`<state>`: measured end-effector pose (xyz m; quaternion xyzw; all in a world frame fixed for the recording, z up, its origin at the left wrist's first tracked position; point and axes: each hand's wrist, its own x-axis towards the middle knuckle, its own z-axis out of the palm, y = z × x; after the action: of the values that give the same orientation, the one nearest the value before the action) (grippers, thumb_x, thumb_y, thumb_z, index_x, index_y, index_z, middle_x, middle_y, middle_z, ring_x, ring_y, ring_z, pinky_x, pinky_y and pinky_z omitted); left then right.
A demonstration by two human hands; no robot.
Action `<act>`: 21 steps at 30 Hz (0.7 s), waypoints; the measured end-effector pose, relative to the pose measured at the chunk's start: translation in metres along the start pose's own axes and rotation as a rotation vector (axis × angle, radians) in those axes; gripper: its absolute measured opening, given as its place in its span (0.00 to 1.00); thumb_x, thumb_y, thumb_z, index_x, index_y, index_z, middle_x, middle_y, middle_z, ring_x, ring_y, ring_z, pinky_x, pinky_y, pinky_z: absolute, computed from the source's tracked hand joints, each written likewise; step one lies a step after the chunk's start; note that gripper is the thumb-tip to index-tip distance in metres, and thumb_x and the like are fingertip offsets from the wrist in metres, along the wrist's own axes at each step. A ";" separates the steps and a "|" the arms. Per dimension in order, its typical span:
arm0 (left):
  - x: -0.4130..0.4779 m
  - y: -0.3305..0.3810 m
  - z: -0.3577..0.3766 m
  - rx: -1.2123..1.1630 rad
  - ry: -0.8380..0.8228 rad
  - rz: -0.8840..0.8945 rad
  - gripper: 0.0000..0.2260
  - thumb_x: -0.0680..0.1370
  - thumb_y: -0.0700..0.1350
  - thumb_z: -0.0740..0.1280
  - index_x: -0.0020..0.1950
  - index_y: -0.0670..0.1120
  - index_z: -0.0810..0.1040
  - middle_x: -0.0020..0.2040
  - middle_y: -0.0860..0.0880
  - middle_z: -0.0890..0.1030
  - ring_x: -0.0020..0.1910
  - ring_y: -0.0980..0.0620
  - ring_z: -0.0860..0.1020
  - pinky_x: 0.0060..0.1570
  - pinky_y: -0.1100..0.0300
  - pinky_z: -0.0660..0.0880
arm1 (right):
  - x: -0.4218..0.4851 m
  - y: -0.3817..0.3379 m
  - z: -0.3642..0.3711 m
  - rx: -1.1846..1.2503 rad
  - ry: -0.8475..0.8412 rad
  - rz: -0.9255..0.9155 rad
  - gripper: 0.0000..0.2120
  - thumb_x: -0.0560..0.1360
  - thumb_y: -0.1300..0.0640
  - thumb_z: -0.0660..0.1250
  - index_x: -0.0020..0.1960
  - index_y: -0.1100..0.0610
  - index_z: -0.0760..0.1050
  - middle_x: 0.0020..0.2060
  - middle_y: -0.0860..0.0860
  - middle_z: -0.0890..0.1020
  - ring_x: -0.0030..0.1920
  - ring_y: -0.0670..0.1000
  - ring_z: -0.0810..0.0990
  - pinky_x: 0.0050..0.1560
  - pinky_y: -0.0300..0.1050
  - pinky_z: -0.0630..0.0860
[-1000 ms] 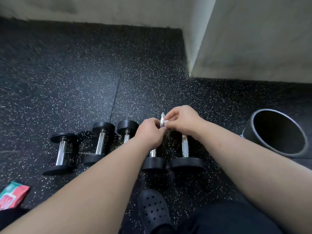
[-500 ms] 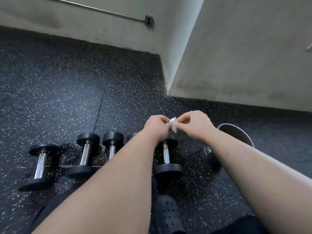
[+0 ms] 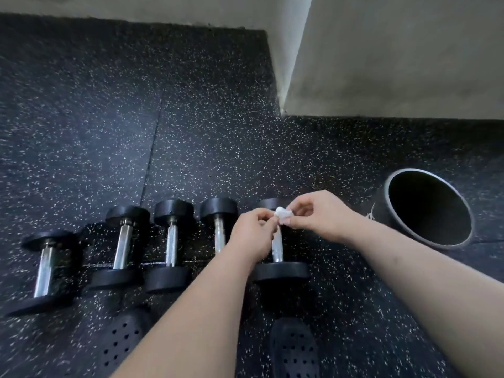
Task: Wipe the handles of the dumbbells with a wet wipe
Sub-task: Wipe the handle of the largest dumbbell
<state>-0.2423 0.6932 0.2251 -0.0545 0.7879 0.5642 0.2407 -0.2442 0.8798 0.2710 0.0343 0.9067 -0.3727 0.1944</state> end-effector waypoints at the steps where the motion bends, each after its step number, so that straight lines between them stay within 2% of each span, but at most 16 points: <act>1: 0.010 -0.019 0.008 0.007 0.010 -0.043 0.06 0.83 0.48 0.70 0.48 0.53 0.85 0.38 0.49 0.85 0.41 0.47 0.83 0.45 0.52 0.80 | 0.016 0.021 0.012 0.050 -0.031 0.011 0.09 0.70 0.43 0.81 0.46 0.45 0.86 0.42 0.45 0.88 0.46 0.48 0.87 0.57 0.57 0.82; 3: 0.008 -0.039 0.010 0.001 0.007 -0.087 0.06 0.82 0.50 0.70 0.48 0.54 0.86 0.37 0.51 0.84 0.41 0.46 0.83 0.44 0.51 0.79 | 0.017 0.036 0.032 0.111 -0.008 0.004 0.08 0.70 0.46 0.82 0.44 0.46 0.86 0.46 0.42 0.88 0.49 0.44 0.86 0.59 0.54 0.82; 5: 0.015 -0.061 0.018 -0.020 0.021 -0.136 0.07 0.82 0.52 0.70 0.46 0.55 0.86 0.37 0.52 0.85 0.39 0.47 0.83 0.45 0.49 0.80 | 0.026 0.059 0.058 0.269 0.002 -0.011 0.05 0.71 0.54 0.82 0.45 0.50 0.87 0.49 0.43 0.88 0.51 0.45 0.87 0.60 0.51 0.82; 7: 0.020 -0.077 0.024 -0.061 0.038 -0.169 0.07 0.82 0.51 0.70 0.45 0.55 0.86 0.38 0.52 0.86 0.39 0.50 0.83 0.46 0.48 0.80 | 0.028 0.074 0.081 0.387 0.020 0.005 0.04 0.73 0.61 0.79 0.45 0.55 0.86 0.46 0.46 0.89 0.49 0.48 0.88 0.54 0.44 0.82; 10: 0.025 -0.101 0.033 -0.093 0.078 -0.198 0.08 0.82 0.50 0.71 0.44 0.52 0.85 0.41 0.49 0.87 0.37 0.54 0.82 0.46 0.48 0.80 | 0.029 0.092 0.115 0.489 0.100 0.036 0.06 0.74 0.64 0.77 0.45 0.55 0.84 0.42 0.49 0.89 0.45 0.50 0.88 0.48 0.39 0.79; 14: 0.028 -0.120 0.043 -0.013 0.128 -0.200 0.14 0.80 0.57 0.73 0.42 0.48 0.83 0.38 0.51 0.85 0.36 0.55 0.80 0.46 0.52 0.79 | 0.030 0.113 0.136 0.602 0.187 0.083 0.07 0.75 0.62 0.79 0.47 0.52 0.84 0.43 0.51 0.89 0.47 0.53 0.88 0.51 0.48 0.83; 17: 0.029 -0.126 0.051 0.099 0.224 -0.221 0.15 0.83 0.56 0.68 0.41 0.50 0.81 0.36 0.53 0.83 0.37 0.55 0.78 0.40 0.58 0.74 | 0.028 0.126 0.132 0.723 0.253 0.157 0.06 0.77 0.65 0.75 0.50 0.55 0.82 0.44 0.53 0.89 0.47 0.55 0.89 0.58 0.57 0.84; 19: 0.028 -0.130 0.058 0.167 0.317 -0.229 0.14 0.86 0.53 0.63 0.43 0.51 0.79 0.38 0.54 0.82 0.40 0.56 0.79 0.40 0.60 0.71 | 0.029 0.133 0.128 0.795 0.285 0.210 0.05 0.80 0.66 0.72 0.53 0.58 0.81 0.45 0.55 0.89 0.47 0.57 0.90 0.59 0.60 0.83; 21: 0.025 -0.130 0.071 0.198 0.414 -0.236 0.12 0.87 0.50 0.60 0.48 0.52 0.78 0.46 0.56 0.81 0.47 0.55 0.78 0.45 0.59 0.70 | 0.033 0.138 0.125 0.816 0.309 0.236 0.04 0.81 0.65 0.70 0.55 0.59 0.80 0.46 0.55 0.89 0.47 0.57 0.90 0.59 0.60 0.83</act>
<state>-0.1954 0.7168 0.0839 -0.2366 0.8600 0.4290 0.1426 -0.2053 0.8897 0.0863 0.2665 0.6939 -0.6654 0.0687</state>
